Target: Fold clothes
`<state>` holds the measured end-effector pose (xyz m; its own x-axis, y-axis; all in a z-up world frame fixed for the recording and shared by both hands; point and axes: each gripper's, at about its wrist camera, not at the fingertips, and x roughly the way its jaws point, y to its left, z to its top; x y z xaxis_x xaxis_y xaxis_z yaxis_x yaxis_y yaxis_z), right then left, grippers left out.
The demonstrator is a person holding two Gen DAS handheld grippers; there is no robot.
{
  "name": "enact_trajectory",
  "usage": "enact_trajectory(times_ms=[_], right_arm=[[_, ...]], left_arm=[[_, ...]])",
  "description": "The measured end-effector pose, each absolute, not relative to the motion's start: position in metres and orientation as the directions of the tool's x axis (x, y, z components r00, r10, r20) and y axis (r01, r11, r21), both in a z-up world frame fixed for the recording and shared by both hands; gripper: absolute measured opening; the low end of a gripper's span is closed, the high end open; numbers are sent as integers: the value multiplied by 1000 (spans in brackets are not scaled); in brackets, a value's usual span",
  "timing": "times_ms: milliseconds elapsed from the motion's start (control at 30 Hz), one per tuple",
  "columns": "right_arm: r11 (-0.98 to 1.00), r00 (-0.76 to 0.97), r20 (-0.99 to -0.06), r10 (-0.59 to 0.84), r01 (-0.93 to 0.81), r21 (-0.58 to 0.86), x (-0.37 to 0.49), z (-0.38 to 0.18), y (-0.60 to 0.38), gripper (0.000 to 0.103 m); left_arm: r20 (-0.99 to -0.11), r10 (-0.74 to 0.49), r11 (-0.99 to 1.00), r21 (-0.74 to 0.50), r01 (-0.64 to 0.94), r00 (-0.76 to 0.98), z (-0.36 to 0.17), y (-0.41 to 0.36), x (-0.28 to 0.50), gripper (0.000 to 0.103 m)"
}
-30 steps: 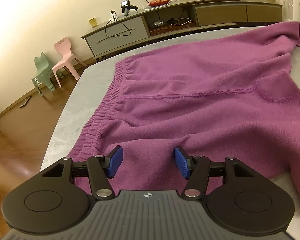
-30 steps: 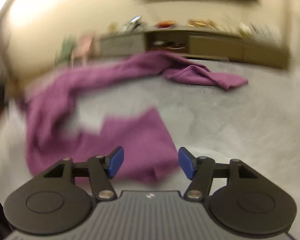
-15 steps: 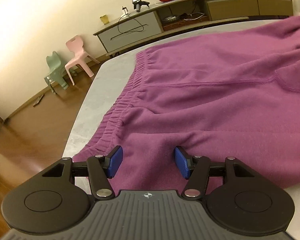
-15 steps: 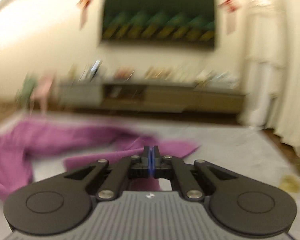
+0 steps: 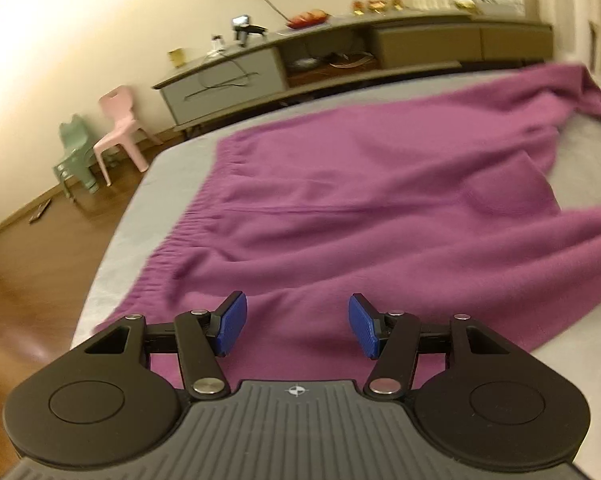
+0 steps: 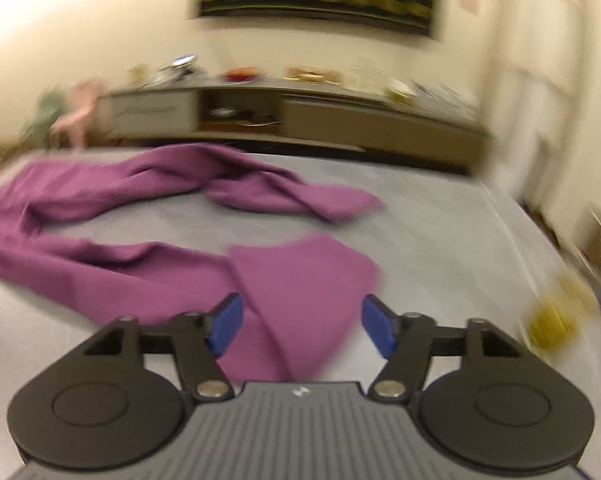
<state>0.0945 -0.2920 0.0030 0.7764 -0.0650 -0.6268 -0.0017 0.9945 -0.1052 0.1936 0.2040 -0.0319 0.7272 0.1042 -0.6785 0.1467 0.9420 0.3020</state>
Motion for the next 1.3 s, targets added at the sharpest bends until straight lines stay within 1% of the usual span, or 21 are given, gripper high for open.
enact_trajectory(times_ms=[67,100,167,200,233,367,467,500,533,567,633,700,767,867,933,1000,1100,1200,1233,1267,1300], right_arm=[[992,737,-674,-59,-32,-122,122,-9,-288,66],[990,716,-696,-57,-47,-129,135,-15,-286,57],[987,672,-739,-54,-79,-143,162,-26,-282,25],[984,649,-759,-53,-95,-149,176,-32,-280,4],[984,655,-752,-74,-73,-160,181,-30,-286,1],[978,733,-649,-204,186,-97,148,17,-345,1],[930,695,-650,-307,364,-50,106,22,-391,4],[909,676,-651,-345,414,-51,95,21,-400,13],[887,657,-647,-387,457,-66,86,18,-405,27],[863,637,-642,-427,498,-80,78,16,-409,34],[863,680,-577,-453,496,-94,70,21,-391,37],[932,752,-563,-343,346,-106,83,25,-348,41],[990,777,-613,-142,102,-100,109,23,-296,41],[982,725,-680,108,-184,-40,155,5,-222,39],[959,664,-722,194,-284,-3,192,-11,-182,37],[958,613,-763,205,-284,29,228,-26,-162,32],[977,644,-751,142,-214,0,266,-35,-157,33],[967,604,-757,252,-188,172,270,-21,-186,33],[955,619,-727,296,-181,234,263,-15,-200,40],[953,651,-699,296,-147,266,256,-9,-220,47],[958,694,-673,258,-90,274,250,-1,-245,62]], left_arm=[[-687,106,934,317,166,719,-39,198,196,61],[-688,102,935,313,168,718,-40,200,196,61],[-691,96,937,306,169,717,-42,205,196,62],[-692,103,937,308,164,714,-42,210,197,63],[-694,109,937,310,158,712,-42,216,197,63],[-692,175,930,350,113,701,-41,239,204,63],[-689,210,930,360,75,693,-35,247,205,60],[-679,210,930,361,71,703,-30,245,203,60],[-662,183,936,343,77,727,-22,240,198,60],[-644,150,944,320,86,750,-14,235,194,60],[-625,59,957,257,134,778,-5,219,188,60],[-638,-23,953,219,210,770,-8,195,188,60],[-658,-74,933,221,286,749,-17,168,188,60],[-678,-83,898,266,349,730,-32,141,187,60],[-689,-68,882,297,366,722,-41,136,185,62],[-695,-56,877,309,368,717,-44,141,185,63],[-701,-20,883,321,342,712,-44,155,185,64],[-699,17,871,361,332,715,-41,167,185,63],[-695,14,872,360,332,719,-38,172,184,63],[-683,11,873,362,326,730,-34,177,183,63],[-665,15,877,368,310,747,-30,183,185,63]])
